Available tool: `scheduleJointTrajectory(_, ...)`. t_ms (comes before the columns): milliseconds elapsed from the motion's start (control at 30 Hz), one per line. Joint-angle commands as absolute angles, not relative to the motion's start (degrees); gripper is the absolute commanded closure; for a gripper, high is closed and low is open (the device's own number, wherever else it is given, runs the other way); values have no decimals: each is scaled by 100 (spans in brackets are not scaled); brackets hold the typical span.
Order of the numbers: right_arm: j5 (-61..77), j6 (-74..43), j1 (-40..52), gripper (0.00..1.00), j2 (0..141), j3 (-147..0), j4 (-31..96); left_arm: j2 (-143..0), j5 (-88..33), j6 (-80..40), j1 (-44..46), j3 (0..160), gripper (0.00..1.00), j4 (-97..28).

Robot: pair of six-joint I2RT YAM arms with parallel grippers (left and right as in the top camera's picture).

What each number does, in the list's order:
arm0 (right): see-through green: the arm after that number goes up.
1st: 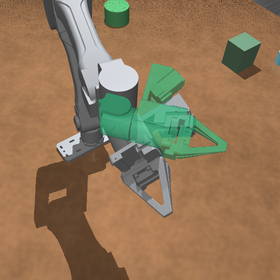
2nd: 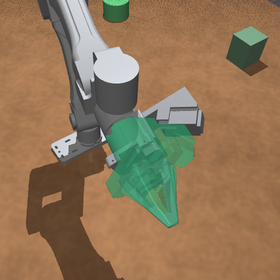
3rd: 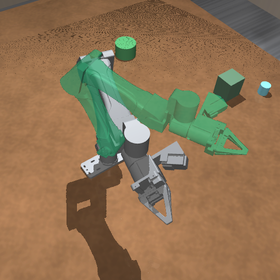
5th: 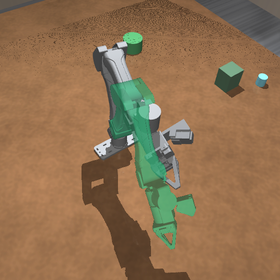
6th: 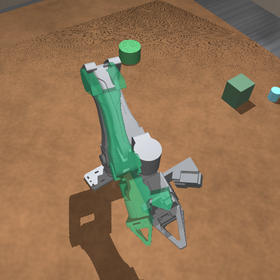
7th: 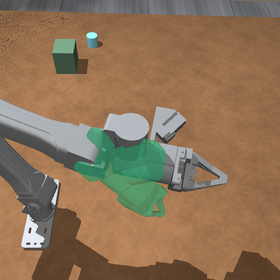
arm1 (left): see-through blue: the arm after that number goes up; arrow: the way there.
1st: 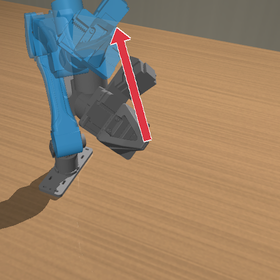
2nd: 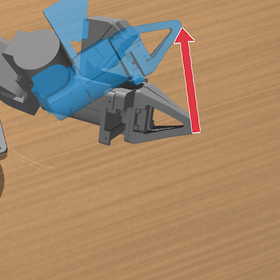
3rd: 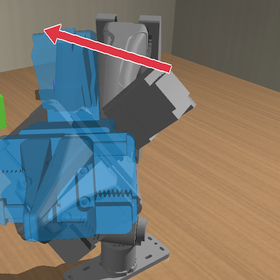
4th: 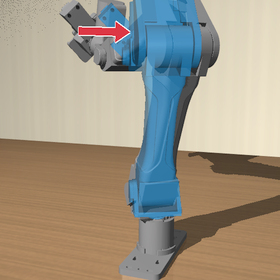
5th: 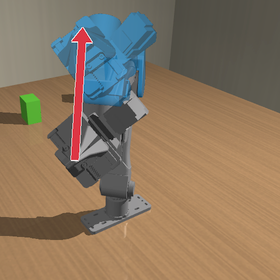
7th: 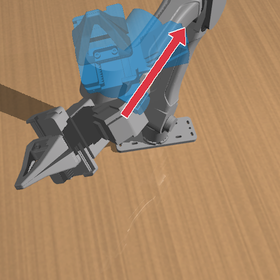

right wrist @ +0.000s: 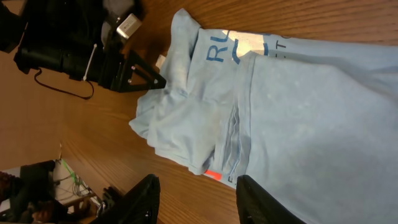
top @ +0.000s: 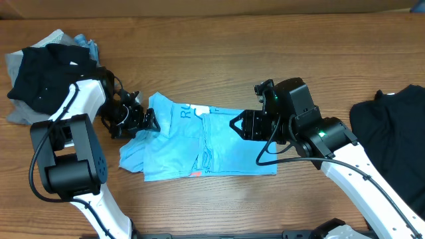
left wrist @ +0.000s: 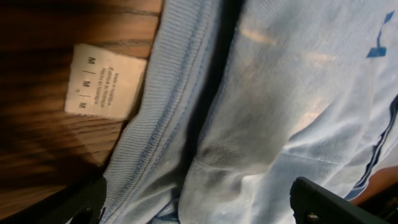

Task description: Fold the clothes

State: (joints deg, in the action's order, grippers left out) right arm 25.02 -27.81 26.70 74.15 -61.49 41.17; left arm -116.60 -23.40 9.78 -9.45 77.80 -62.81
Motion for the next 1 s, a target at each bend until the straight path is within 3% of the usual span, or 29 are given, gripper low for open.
scheduleJointTrajectory(0,2399,-2652,2655,57,7308,-6195,4123,-11775,-2536,1490,-827,7494,0,-6139)
scheduleJointTrajectory(300,2399,-2650,2655,57,7308,-6195,4178,-11775,-2751,1522,-460,6672,0,-5441)
scheduleJointTrajectory(500,2250,-2652,2655,57,7308,-6195,4222,-11775,-2816,1406,-167,6274,7,-5030)
scheduleJointTrajectory(633,2250,-2652,2655,57,7308,-6195,4289,-11775,-2825,1326,-104,6213,28,-4982)
scheduleJointTrajectory(767,2250,-2652,2655,57,7308,-6195,4329,-11775,-3015,1306,-102,6213,30,-4954)
scheduleJointTrajectory(833,2248,-2652,2655,57,7308,-6195,4322,-11775,-3039,1284,-104,6213,35,-4919)
scheduleJointTrajectory(967,2056,-2652,2655,57,7308,-6195,4390,-11775,-3240,1264,-104,6213,65,-4952)
